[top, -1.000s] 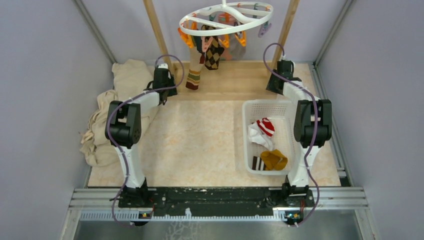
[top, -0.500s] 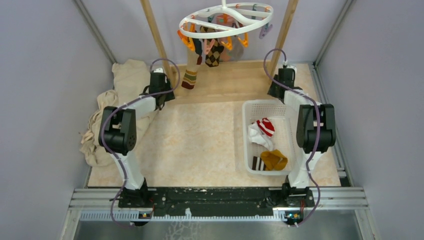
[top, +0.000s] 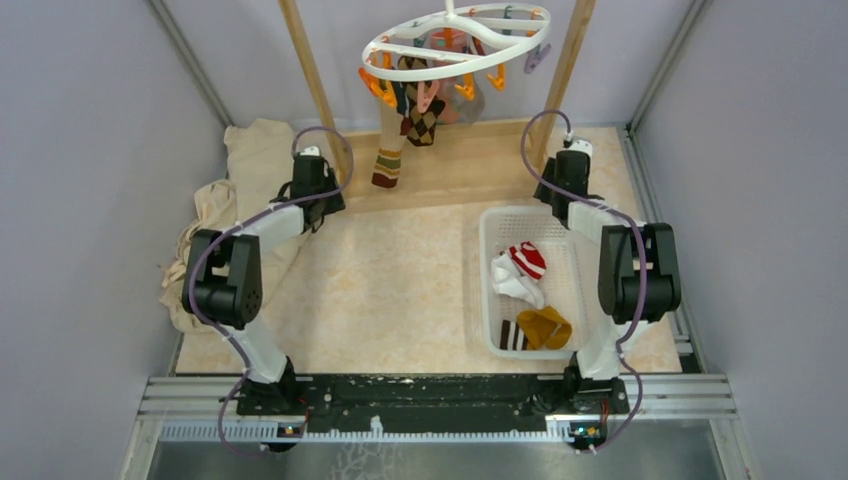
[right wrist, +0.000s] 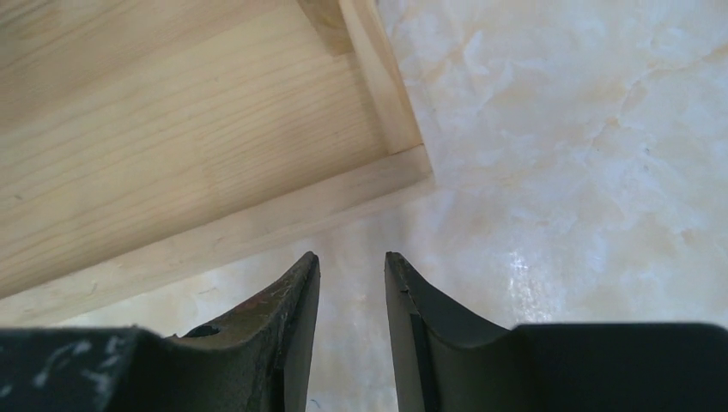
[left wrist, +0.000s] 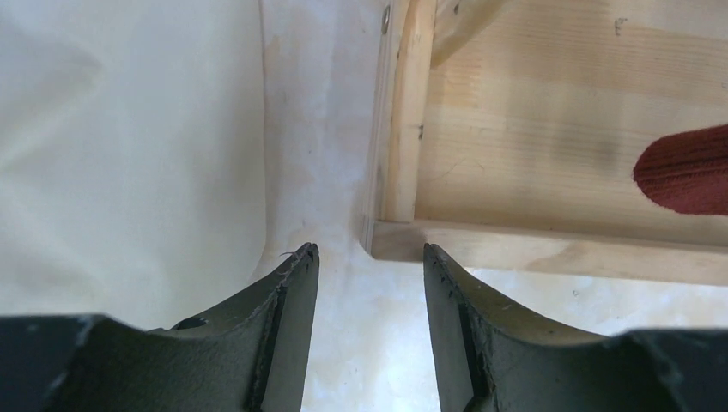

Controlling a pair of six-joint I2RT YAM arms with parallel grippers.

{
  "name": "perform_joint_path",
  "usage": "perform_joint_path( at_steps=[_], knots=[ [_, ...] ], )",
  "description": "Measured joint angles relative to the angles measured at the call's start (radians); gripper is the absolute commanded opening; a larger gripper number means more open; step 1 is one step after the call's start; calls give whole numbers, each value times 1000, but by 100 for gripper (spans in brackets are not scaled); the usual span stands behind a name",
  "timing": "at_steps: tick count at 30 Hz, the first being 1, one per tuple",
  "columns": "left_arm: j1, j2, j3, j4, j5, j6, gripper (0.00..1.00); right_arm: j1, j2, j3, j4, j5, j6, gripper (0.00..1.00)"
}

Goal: Remove the socks clipped to the hanger
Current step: Adjust the clothesline at the center of the board.

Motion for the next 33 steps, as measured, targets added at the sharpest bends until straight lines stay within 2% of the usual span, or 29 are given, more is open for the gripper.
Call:
perform_joint_path(
  at_steps=[6,9,11,13,20,25,29,33],
  knots=[
    [-1,-36,-71,-40,0,-11,55,21,-80,-38,49,-11,-2,36],
    [-1,-37,-95,-63,-4,-11,55,20,-138,-31,14,-8,-2,40],
    [-1,-37,-95,-72,-6,-11,55,20,-157,-11,-26,-5,0,46],
    [-1,-37,-92,-77,-8,-11,55,20,-160,16,-71,-6,0,47],
    [-1,-37,-47,-89,-6,-11,55,19,-43,159,-264,-14,-4,42],
    [-1,-51,-33,-93,-2,-11,55,27,22,175,-275,-79,-29,41],
    [-1,-83,-33,-100,9,-11,55,103,25,188,-291,-114,-57,40],
    [-2,-140,-37,-101,15,-11,56,264,29,195,-296,-139,-87,40]
  ],
)
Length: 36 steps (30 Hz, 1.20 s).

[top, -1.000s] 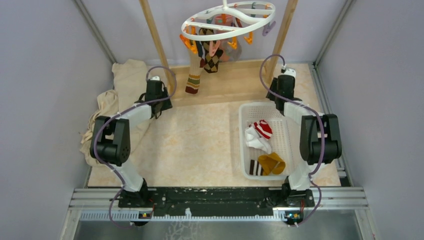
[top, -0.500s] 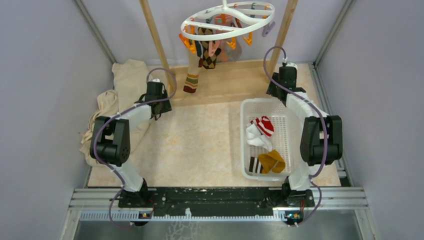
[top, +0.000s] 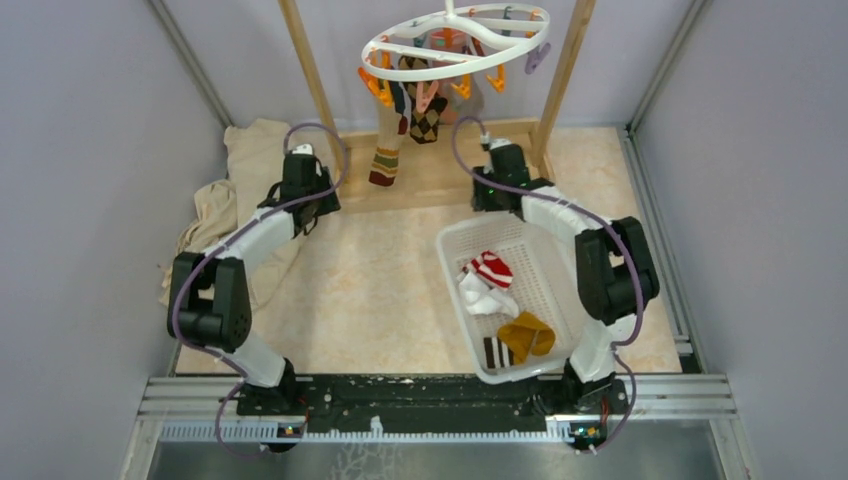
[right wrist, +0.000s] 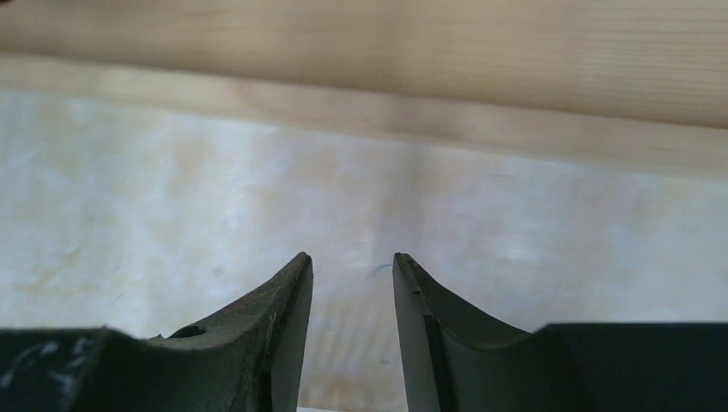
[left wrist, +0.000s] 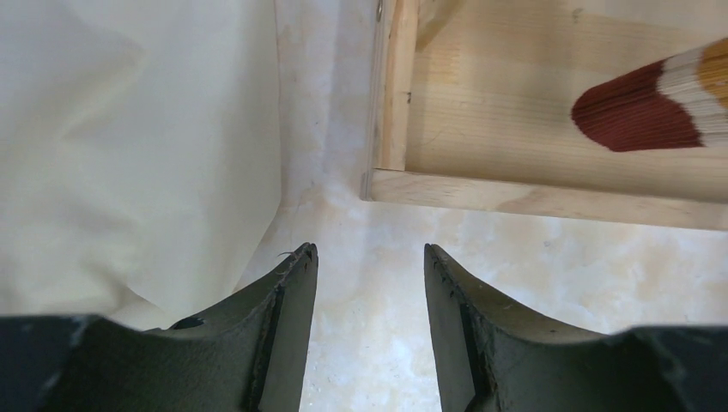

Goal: Remove the socks clipped to the hanger
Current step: Adjust the clothesline at the center of the board.

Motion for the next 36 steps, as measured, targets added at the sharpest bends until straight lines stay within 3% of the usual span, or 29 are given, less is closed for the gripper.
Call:
perform_joint_path(
  at_steps=[6,11,16,18,26,28,36],
  knots=[
    [0,-97,-26,-2,-1,1,56,246,2,3,-2,-14,-14,41],
    [0,-135,-37,-2,-6,2,56,426,62,109,-23,-52,-53,46],
    [0,-138,-50,-4,-7,2,57,509,64,168,-35,-17,-40,55],
    [0,-138,-51,-7,-7,2,64,492,21,152,-42,26,-24,56],
    [0,-138,-48,-37,10,4,76,289,-328,31,-119,183,40,56],
    [0,-138,-45,-51,27,4,98,223,-416,-45,-126,182,60,56],
    [-9,-216,-44,-103,113,1,99,79,-559,-383,-220,166,113,56]
  ],
)
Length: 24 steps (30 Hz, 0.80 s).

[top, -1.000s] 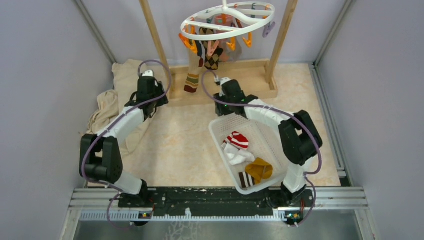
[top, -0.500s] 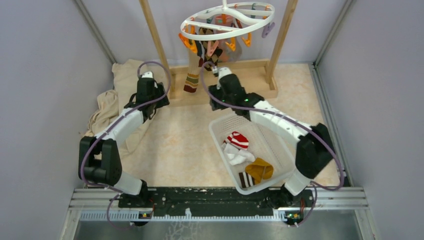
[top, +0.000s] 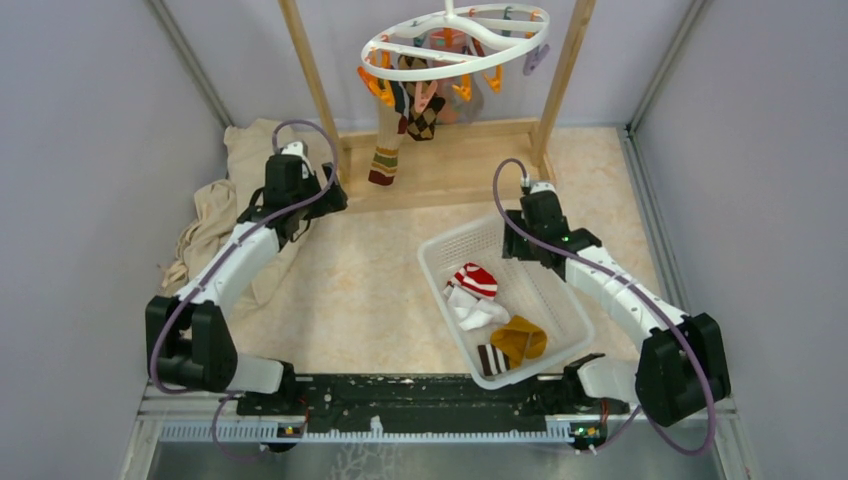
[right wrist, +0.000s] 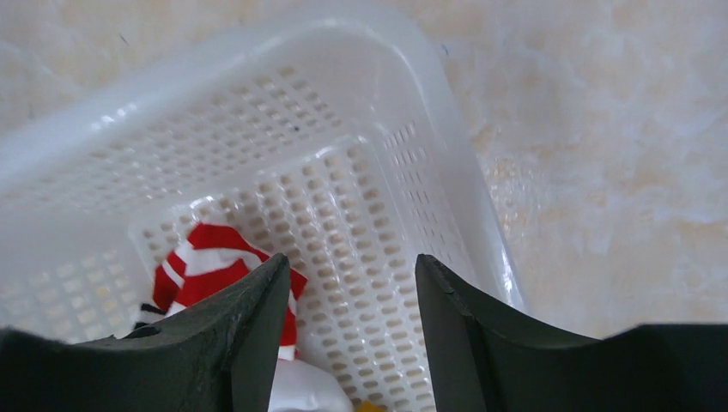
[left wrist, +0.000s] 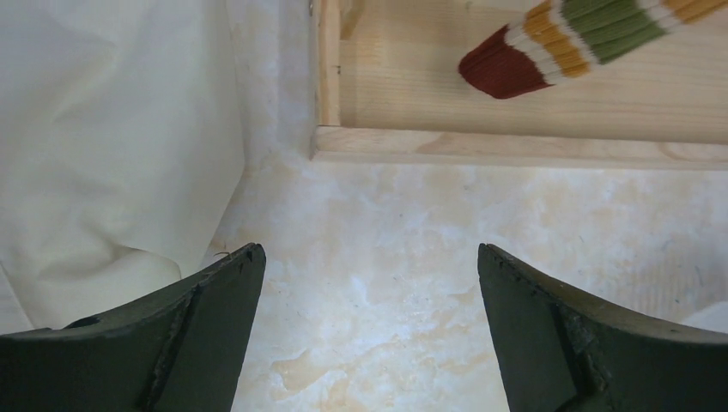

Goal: Remove the socks clipped to the hanger
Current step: Adjust the clothesline at the center of the board, then move the bin to the center of the board.

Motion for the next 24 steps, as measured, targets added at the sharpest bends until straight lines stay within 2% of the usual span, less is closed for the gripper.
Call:
perform_joint_path(
  at_steps=[5,13,17,24],
  knots=[
    [-25,-89,0,-4,32,0,99,-9,-10,-66,-21,-3,4,56],
    [-65,-111,-6,-5,46,0,99,5,11,-64,65,-81,-6,46],
    [-70,-111,-14,-5,44,0,99,90,104,-19,95,-102,-19,45],
    [-70,-111,-32,-5,30,2,99,318,298,143,134,-130,-19,45]
  ],
)
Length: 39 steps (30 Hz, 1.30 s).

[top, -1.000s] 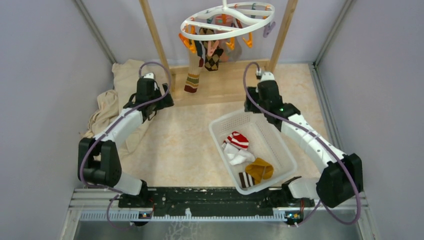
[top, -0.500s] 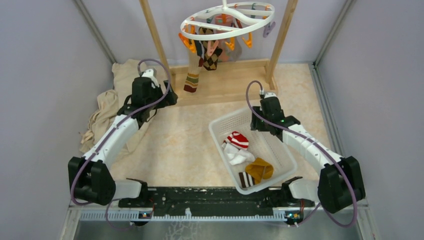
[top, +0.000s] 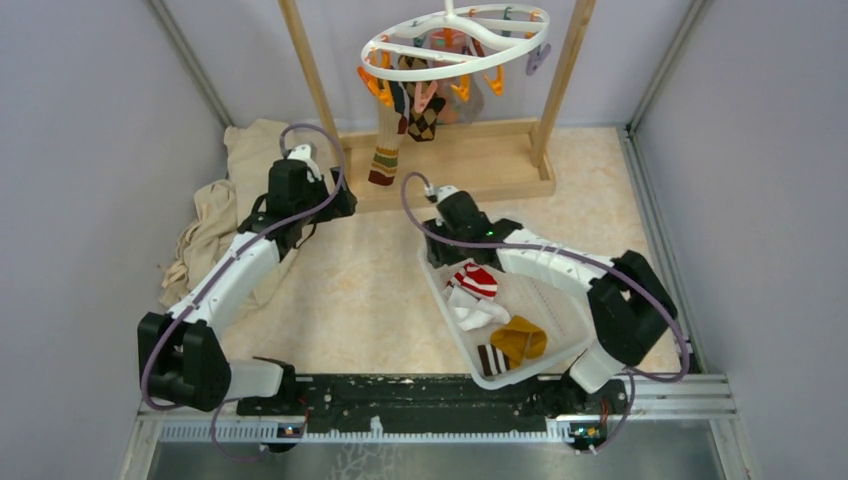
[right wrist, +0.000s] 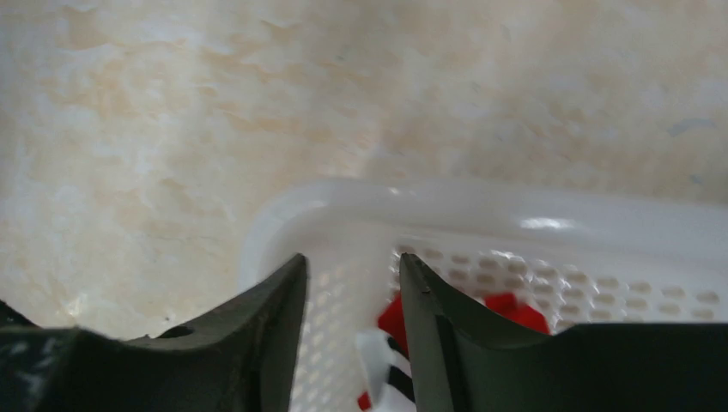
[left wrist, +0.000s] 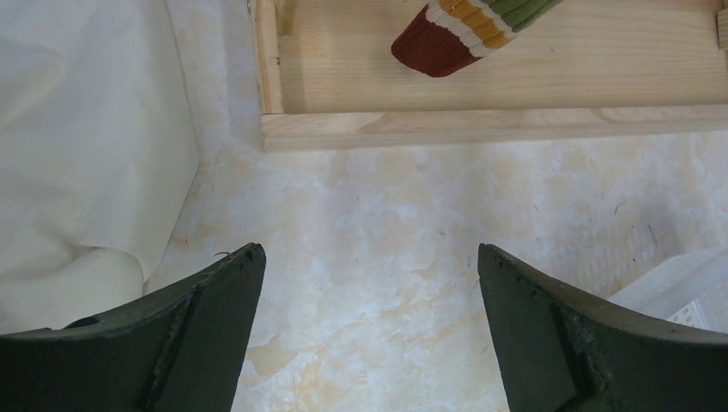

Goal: Remove the socks clipped to the hanger
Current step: Move the bin to the center of the board.

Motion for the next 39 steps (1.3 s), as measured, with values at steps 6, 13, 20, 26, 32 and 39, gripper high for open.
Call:
perform_joint_path(
  at_steps=[6,13,20,26,32,39],
  knots=[
    [0,-26,-5,-5,-34,6,99,180,183,233,11,-39,-16,45],
    [0,-123,-31,-1,-75,14,99,283,201,246,54,-110,-14,49],
    [0,-122,-31,2,-79,21,99,188,-85,86,-22,-36,-3,53],
    [0,-108,-31,6,-79,21,99,3,-340,53,-127,63,18,53],
    [0,-58,-30,18,-65,21,99,-50,-388,-92,-247,131,58,53],
    [0,-4,-28,18,-29,20,99,-116,-379,-172,-253,191,21,53]
  ],
)
